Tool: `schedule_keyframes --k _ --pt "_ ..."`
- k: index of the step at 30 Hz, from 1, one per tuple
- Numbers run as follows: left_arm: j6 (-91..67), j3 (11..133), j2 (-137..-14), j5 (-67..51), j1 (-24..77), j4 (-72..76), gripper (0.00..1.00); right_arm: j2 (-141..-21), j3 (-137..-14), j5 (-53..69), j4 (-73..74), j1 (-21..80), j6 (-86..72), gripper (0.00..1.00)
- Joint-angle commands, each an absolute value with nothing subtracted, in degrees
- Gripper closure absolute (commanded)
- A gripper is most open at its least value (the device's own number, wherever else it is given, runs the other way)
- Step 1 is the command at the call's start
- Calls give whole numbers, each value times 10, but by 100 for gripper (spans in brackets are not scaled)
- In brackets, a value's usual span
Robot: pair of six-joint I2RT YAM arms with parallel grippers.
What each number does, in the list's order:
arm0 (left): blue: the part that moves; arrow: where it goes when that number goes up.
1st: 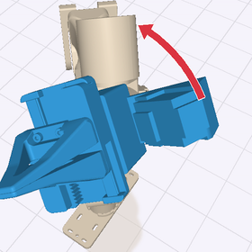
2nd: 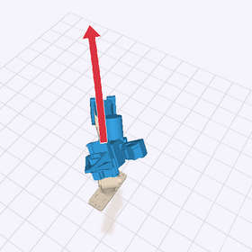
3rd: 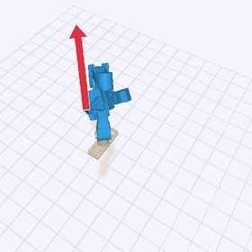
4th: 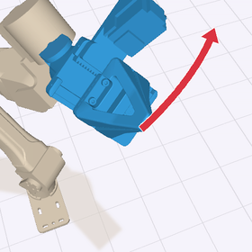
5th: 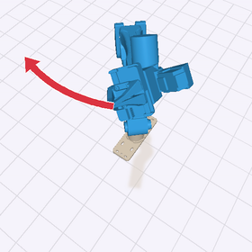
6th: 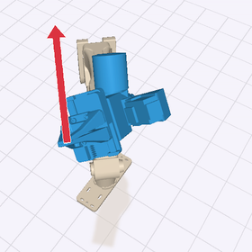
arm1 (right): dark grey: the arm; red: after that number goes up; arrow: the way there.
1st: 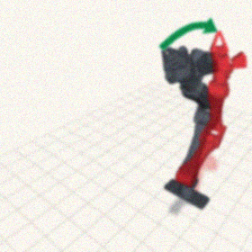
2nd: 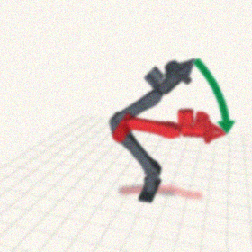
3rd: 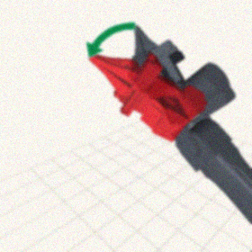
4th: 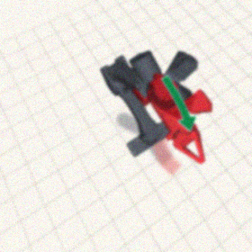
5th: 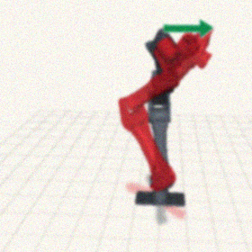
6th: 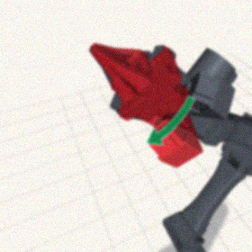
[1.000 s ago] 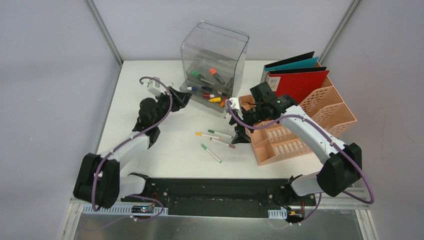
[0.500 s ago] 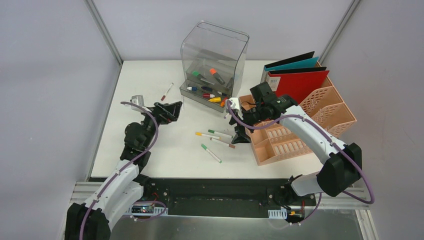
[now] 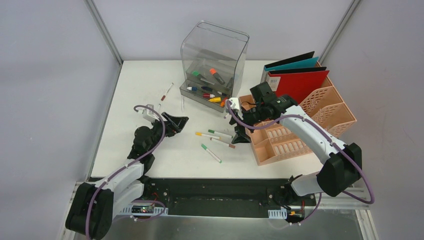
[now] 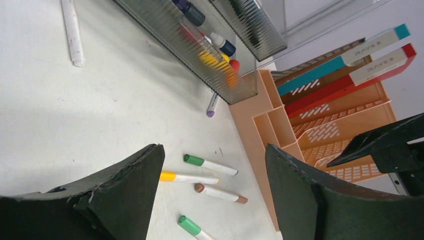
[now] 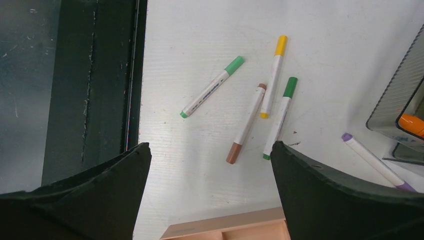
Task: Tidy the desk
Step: Place the stationery in the drawer, then close the drawer in the storage box.
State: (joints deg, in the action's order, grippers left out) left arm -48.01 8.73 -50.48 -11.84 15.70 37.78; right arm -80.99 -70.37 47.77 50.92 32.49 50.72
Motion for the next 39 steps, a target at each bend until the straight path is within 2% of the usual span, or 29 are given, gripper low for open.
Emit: schedule_keyframes --k 1,3,5,8,17,24,32,39 --pt "-508 88 -538 -134 156 456 29 -801 -716 484 503 323 519 7" --pt "-509 89 -558 -133 156 461 43 -800 -716 484 504 323 519 7" --pt "-510 93 -573 -134 156 461 63 -800 -716 484 503 323 519 7" --pt "-498 104 -596 -150 156 455 100 -800 -716 484 503 323 518 7" --pt "-480 114 -677 -143 156 512 100 -802 -716 484 504 323 518 7" --pt "-512 164 -840 -155 157 639 100 -801 -716 481 504 323 518 7" --pt "-580 287 -1066 -162 160 747 100 -798 -716 480 503 322 519 7" --pt "-616 410 -1158 -142 177 736 100 -795 -716 479 504 322 520 7"
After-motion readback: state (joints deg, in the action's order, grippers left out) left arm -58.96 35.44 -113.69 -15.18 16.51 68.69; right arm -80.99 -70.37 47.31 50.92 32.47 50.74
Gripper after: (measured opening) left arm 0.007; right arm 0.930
